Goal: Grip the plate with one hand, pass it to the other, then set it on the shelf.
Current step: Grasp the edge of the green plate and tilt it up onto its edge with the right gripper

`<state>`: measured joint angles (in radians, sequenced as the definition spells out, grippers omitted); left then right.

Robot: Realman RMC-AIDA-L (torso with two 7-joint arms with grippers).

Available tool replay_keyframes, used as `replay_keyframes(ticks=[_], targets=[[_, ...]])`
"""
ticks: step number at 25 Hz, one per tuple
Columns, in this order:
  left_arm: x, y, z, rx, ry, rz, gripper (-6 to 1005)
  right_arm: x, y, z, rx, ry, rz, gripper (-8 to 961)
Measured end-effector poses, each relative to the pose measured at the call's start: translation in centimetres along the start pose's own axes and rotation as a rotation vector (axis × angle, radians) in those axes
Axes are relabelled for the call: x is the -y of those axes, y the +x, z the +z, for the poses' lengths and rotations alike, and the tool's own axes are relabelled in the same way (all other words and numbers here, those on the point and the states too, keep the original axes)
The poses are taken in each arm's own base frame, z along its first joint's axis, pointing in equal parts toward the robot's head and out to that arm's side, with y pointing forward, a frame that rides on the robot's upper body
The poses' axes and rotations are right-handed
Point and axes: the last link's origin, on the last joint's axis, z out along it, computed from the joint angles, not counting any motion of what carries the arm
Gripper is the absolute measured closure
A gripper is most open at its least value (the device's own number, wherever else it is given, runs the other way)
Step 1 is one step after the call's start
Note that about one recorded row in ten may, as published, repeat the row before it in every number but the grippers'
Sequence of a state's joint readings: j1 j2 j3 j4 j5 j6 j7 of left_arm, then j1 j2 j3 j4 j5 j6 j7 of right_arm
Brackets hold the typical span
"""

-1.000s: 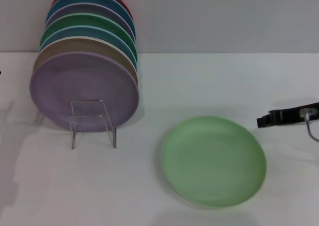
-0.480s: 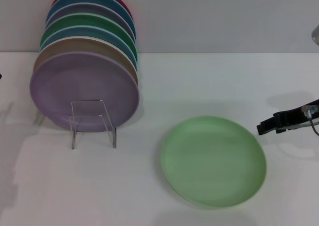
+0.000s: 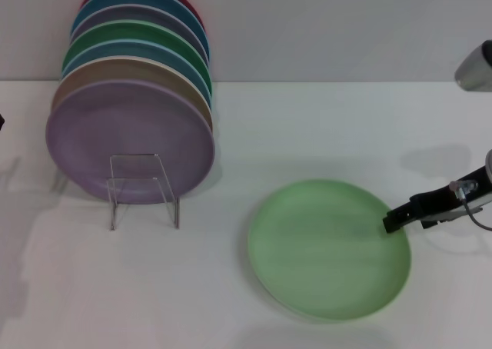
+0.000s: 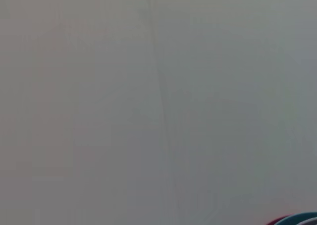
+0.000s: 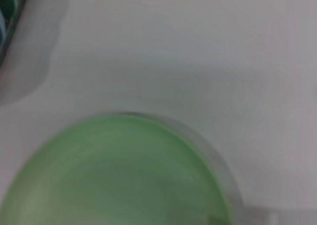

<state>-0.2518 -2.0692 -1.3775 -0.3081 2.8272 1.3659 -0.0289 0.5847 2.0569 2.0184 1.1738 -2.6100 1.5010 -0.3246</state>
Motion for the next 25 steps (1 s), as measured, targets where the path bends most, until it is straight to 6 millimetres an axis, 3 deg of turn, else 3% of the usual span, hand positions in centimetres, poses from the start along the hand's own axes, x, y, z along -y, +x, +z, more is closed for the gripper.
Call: replay_keyframes(ticks=[7, 20, 25], targets=[[0.0, 0.0, 0.2, 0.002, -0.003, 0.002, 214, -0.1, 0.0, 1.0, -0.030, 0.020, -0.006, 251], [0.0, -0.1, 0.2, 0.010, -0.002, 0.005, 215, -0.4, -0.5, 1.8, -0.041, 0.018, -0.008, 264], [0.0, -0.2, 0.3, 0.012, -0.002, 0.006, 215, -0.5, -0.5, 2.0, -0.047, 0.017, -0.008, 361]])
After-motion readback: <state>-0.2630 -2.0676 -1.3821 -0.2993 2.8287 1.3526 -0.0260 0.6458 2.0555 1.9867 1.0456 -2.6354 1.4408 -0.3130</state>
